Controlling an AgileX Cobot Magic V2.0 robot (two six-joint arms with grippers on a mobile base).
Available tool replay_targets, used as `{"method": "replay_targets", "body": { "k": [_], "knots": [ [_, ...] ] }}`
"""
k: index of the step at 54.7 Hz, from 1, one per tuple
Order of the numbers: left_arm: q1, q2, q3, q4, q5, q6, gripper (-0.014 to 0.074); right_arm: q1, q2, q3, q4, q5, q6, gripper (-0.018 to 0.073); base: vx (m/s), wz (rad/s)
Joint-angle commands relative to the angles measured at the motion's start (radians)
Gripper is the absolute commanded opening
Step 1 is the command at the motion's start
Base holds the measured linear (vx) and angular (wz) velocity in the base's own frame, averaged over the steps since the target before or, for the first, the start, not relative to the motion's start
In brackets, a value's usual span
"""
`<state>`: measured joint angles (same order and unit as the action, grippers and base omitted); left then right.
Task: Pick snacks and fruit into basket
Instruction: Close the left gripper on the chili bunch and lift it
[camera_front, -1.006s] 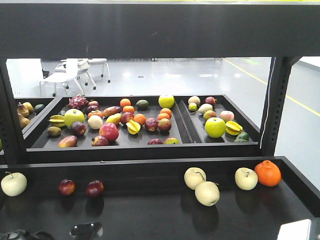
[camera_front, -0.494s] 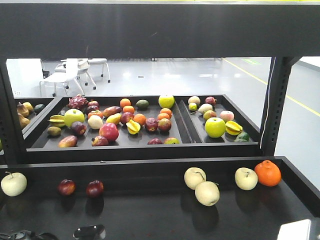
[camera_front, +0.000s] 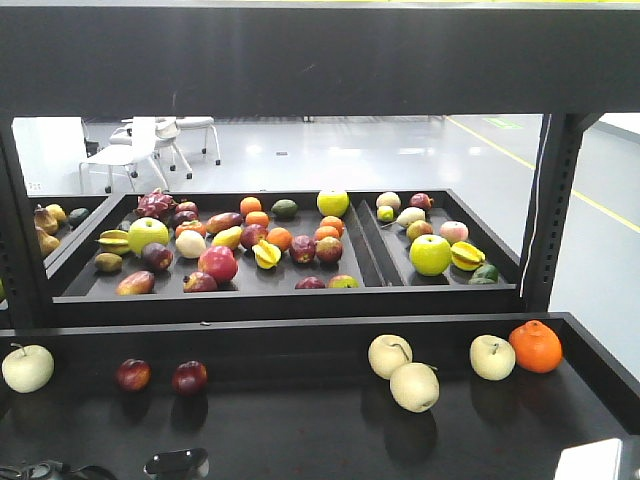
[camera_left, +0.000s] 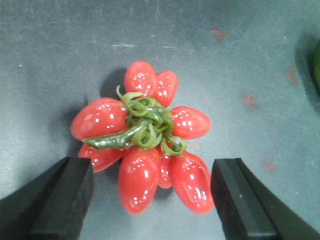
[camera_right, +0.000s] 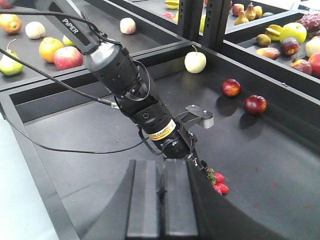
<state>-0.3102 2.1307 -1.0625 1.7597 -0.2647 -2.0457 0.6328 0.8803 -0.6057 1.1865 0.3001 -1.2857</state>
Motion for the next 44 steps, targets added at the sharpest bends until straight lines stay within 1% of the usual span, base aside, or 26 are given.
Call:
{"method": "replay_targets", "body": {
  "k": [1, 9, 15, 21, 32, 38, 44],
  "knots": [
    [-0.001, -0.051, -0.024, 0.047, 0.006, -0.004, 0.0586, -0.003, -0.009, -0.032, 0.020, -0.021, -0.005, -0.0008, 0.00, 0.00],
    [-0.001, -0.051, -0.024, 0.047, 0.006, -0.004, 0.0577, -0.003, -0.009, -0.032, 0.020, -0.018, -0.005, -0.0008, 0.00, 0.00],
    [-0.001, -0.051, -0.024, 0.047, -0.002, -0.004, 0.0540, -0.003, -0.009, -0.032, 0.020, -0.018, -0.005, -0.0008, 0.00, 0.00],
    [-0.001, -0.051, -0.024, 0.047, -0.002, -0.005, 0.0477, -0.003, -0.009, -0.032, 0.020, -0.018, -0.005, -0.0008, 0.00, 0.00],
    [-0.001, -0.043, -0.024, 0.047, -0.007, -0.006, 0.0316, -0.003, -0.009, -0.032, 0.020, -0.018, -0.005, -0.0008, 0.00, 0.00],
    [-0.001, -0.012, -0.034, 0.047, -0.056, -0.007, 0.0248, -0.003, -0.009, -0.032, 0.020, -0.018, -0.005, -0.0008, 0.00, 0.00],
    [-0.001, 0.012, -0.036, 0.047, -0.095, -0.007, 0.0206, -0.003, -0.009, -0.032, 0.020, -0.018, -0.005, -0.0008, 0.00, 0.00]
  ]
}}
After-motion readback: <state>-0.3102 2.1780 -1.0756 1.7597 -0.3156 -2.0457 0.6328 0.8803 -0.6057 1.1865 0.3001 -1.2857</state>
